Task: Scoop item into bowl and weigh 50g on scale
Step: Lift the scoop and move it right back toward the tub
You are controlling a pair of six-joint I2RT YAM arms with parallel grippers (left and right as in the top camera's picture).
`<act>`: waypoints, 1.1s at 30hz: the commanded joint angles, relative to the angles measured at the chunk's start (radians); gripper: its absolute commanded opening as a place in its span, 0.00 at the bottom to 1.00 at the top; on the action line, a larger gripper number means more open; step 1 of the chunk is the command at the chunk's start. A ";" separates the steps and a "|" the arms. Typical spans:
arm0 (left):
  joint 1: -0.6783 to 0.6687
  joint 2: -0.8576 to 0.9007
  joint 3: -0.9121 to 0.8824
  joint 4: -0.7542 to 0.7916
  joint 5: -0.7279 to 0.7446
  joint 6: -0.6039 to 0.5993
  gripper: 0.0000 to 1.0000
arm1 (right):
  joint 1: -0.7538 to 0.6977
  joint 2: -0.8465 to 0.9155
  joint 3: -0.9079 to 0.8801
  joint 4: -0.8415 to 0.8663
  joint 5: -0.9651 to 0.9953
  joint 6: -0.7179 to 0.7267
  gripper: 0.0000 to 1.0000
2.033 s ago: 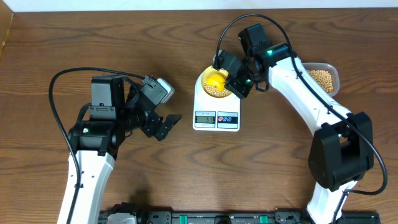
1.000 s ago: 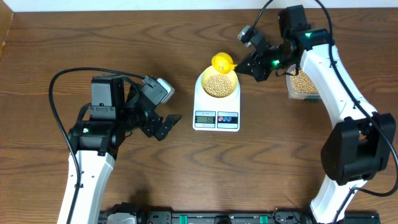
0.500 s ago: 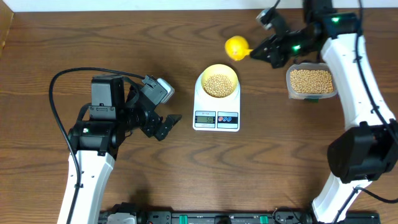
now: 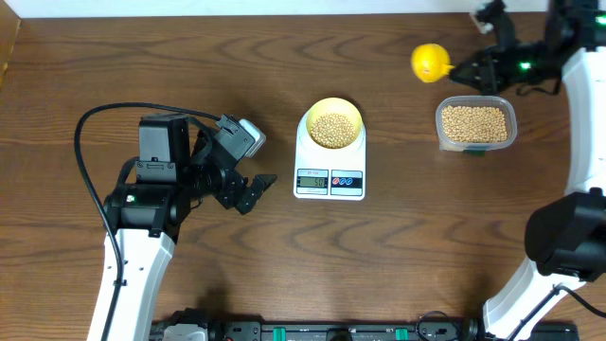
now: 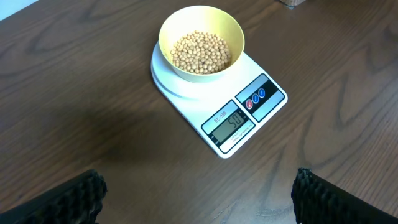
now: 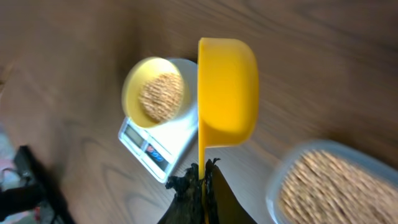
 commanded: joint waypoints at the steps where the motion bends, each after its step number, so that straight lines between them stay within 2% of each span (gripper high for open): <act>1: 0.000 0.003 0.014 0.001 -0.005 0.006 0.98 | -0.051 -0.001 0.020 -0.024 0.134 -0.024 0.01; 12: 0.000 0.003 0.014 0.001 -0.005 0.006 0.98 | -0.046 -0.001 -0.013 -0.091 0.494 0.002 0.01; 16: 0.000 0.003 0.014 0.001 -0.005 0.006 0.98 | -0.005 -0.001 -0.052 -0.074 0.587 0.060 0.01; 23: 0.000 0.003 0.014 0.000 -0.005 0.006 0.98 | 0.089 -0.001 -0.063 -0.053 0.877 0.195 0.01; 28: 0.000 0.003 0.014 0.001 -0.005 0.006 0.98 | 0.133 -0.001 -0.063 -0.056 0.962 0.275 0.01; 33: 0.000 0.003 0.014 0.000 -0.005 0.006 0.98 | 0.132 -0.001 -0.063 -0.054 0.927 0.335 0.01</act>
